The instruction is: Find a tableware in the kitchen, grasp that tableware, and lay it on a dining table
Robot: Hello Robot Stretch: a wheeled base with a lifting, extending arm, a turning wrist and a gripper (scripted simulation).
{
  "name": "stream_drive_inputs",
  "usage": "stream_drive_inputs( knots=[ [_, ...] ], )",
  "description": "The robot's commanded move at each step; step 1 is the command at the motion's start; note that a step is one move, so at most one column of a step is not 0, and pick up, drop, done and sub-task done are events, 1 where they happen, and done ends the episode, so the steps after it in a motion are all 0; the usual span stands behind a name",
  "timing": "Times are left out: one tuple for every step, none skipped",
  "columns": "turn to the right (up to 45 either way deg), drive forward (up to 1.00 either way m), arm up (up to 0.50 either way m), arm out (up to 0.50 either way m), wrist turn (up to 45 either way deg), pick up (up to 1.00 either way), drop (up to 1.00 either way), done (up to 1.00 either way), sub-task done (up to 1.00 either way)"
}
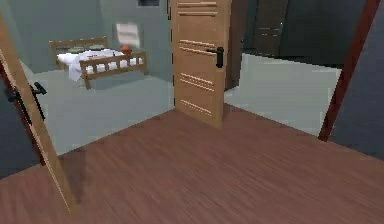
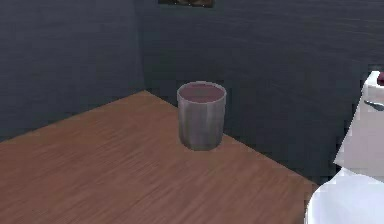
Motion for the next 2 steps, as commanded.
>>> stream_drive_inputs(
  knots=[
    [24.0,0.00,0.00,0.00,0.0,0.00,0.00,0.00,0.00],
    [0.0,1.00,0.00,0.00,0.0,0.00,0.00,0.00,0.00]
  ],
)
